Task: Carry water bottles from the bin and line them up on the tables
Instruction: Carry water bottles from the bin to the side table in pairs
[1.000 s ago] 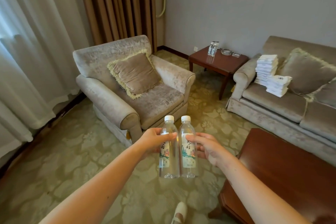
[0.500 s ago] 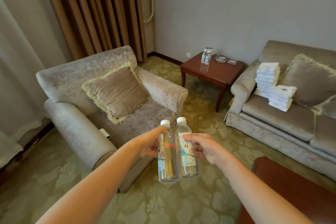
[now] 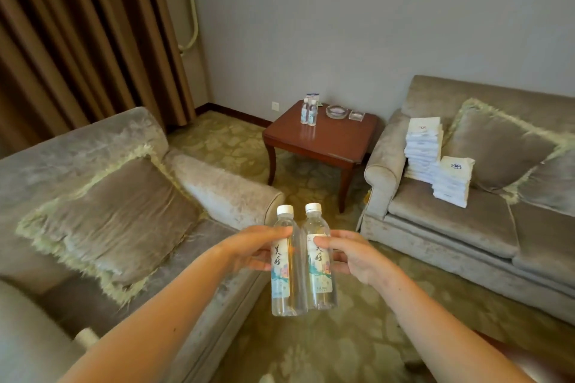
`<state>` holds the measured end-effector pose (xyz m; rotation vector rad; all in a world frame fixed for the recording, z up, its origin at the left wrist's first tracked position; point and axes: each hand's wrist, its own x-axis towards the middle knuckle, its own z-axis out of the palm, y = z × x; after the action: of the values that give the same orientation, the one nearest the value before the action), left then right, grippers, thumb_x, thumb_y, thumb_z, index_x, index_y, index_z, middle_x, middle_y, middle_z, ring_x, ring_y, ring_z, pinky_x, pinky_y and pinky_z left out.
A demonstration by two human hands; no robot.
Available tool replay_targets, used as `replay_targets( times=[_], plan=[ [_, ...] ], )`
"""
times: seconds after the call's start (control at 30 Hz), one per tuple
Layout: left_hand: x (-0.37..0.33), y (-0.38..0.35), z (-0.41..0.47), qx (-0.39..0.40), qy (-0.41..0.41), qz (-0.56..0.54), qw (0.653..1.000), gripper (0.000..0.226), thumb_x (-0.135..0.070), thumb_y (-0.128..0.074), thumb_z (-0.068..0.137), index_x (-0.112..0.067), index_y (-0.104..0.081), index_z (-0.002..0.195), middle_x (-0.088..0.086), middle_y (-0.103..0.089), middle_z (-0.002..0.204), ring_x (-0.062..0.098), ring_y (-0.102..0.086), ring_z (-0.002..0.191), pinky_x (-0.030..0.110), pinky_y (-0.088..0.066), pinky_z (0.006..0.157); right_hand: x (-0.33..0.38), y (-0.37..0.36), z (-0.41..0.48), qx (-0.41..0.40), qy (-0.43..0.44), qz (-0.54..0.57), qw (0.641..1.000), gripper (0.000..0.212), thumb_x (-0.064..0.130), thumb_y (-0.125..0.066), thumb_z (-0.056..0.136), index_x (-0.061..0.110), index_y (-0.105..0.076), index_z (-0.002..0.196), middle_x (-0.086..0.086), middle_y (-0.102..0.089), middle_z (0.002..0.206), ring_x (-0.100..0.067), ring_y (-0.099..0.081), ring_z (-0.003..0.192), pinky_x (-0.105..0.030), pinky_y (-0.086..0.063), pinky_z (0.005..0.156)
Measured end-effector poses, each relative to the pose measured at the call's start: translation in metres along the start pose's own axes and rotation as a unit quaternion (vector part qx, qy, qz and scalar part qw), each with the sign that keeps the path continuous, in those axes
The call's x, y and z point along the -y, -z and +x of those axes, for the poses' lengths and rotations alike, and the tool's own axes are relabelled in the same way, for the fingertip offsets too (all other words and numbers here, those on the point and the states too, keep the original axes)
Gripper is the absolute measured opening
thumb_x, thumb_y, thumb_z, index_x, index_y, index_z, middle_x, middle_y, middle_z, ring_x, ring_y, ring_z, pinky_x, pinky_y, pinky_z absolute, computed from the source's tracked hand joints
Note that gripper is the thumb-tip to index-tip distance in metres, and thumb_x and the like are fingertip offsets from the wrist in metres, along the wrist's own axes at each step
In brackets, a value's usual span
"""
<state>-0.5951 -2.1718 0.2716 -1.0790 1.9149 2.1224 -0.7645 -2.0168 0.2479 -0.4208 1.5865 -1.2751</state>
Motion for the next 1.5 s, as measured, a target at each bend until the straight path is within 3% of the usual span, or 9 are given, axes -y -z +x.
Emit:
replay_targets(
  times=[0.07,0.2,0.4,0.53,0.73,1.03,1.27,1.5],
  plan=[
    [-0.03,0.02,0.035,0.002,-0.018,0.019,1.0,0.046,-0.049,-0.073,0.078,-0.019,-0.066,0.112,-0.001,-0.076,0.097,0.01,-0.072,0.087,0.027,-0.057,0.072,0.025,0.007,0.033,-0.007,0.011,0.003,1.0,0.036,0.02,-0.08,0.08,0.011,-0.07,0.114,-0.009,-0.077,0.102,-0.02,-0.074,0.091,-0.033,-0.058,0.073],
    [-0.078,0.05,0.097,-0.004,-0.041,0.038,0.998,0.069,-0.051,-0.082,0.061,-0.016,-0.062,0.117,0.002,-0.075,0.101,0.016,-0.071,0.092,0.032,-0.058,0.078,0.067,0.024,0.086,-0.016,0.029,0.011,0.999,0.033,0.018,-0.078,0.082,0.013,-0.072,0.114,-0.009,-0.076,0.106,-0.022,-0.073,0.095,-0.034,-0.057,0.076],
    [-0.129,0.072,0.182,-0.02,-0.046,0.033,0.998,0.045,-0.041,-0.08,0.076,-0.017,-0.061,0.109,-0.005,-0.07,0.084,0.008,-0.065,0.074,0.022,-0.055,0.061,0.115,0.05,0.159,-0.034,0.04,-0.001,0.999,0.03,0.014,-0.077,0.082,0.015,-0.071,0.112,-0.005,-0.077,0.102,-0.019,-0.074,0.095,-0.032,-0.057,0.078],
    [-0.158,0.086,0.241,-0.034,-0.04,0.03,0.998,0.047,-0.04,-0.083,0.074,-0.016,-0.059,0.106,-0.002,-0.072,0.084,0.008,-0.068,0.071,0.024,-0.058,0.062,0.141,0.07,0.215,-0.041,0.035,-0.005,0.999,0.035,0.013,-0.078,0.082,0.014,-0.069,0.116,-0.005,-0.077,0.103,-0.02,-0.074,0.098,-0.034,-0.057,0.084],
    [-0.216,0.108,0.357,-0.058,-0.033,0.017,0.998,0.058,-0.042,-0.087,0.067,-0.018,-0.056,0.109,0.003,-0.073,0.102,0.019,-0.069,0.099,0.042,-0.058,0.089,0.199,0.122,0.328,-0.021,0.039,-0.027,0.999,0.036,0.015,-0.079,0.082,0.016,-0.069,0.116,-0.004,-0.077,0.105,-0.02,-0.073,0.1,-0.038,-0.056,0.093],
    [-0.335,0.114,0.509,-0.074,-0.041,0.012,0.996,0.055,-0.039,-0.086,0.069,-0.02,-0.056,0.111,0.002,-0.072,0.105,0.014,-0.068,0.095,0.028,-0.058,0.072,0.301,0.226,0.475,-0.004,0.038,-0.037,0.999,0.04,0.011,-0.079,0.081,0.013,-0.067,0.119,-0.003,-0.076,0.107,-0.018,-0.073,0.101,-0.036,-0.057,0.09],
    [-0.394,0.115,0.592,-0.062,-0.044,0.028,0.997,0.059,-0.038,-0.086,0.069,-0.019,-0.055,0.115,0.002,-0.071,0.109,0.017,-0.067,0.103,0.04,-0.056,0.092,0.347,0.283,0.545,-0.013,0.042,-0.026,0.999,0.045,0.005,-0.08,0.079,0.01,-0.064,0.12,-0.006,-0.076,0.109,-0.021,-0.072,0.102,-0.044,-0.056,0.096],
    [-0.447,0.126,0.693,-0.034,-0.055,0.041,0.997,0.056,-0.03,-0.086,0.072,-0.019,-0.055,0.117,0.004,-0.067,0.115,0.018,-0.068,0.103,0.033,-0.059,0.078,0.381,0.333,0.627,-0.047,0.057,-0.013,0.997,0.044,-0.002,-0.079,0.077,0.011,-0.066,0.118,-0.008,-0.075,0.112,-0.021,-0.071,0.105,-0.042,-0.056,0.095]
  ],
)
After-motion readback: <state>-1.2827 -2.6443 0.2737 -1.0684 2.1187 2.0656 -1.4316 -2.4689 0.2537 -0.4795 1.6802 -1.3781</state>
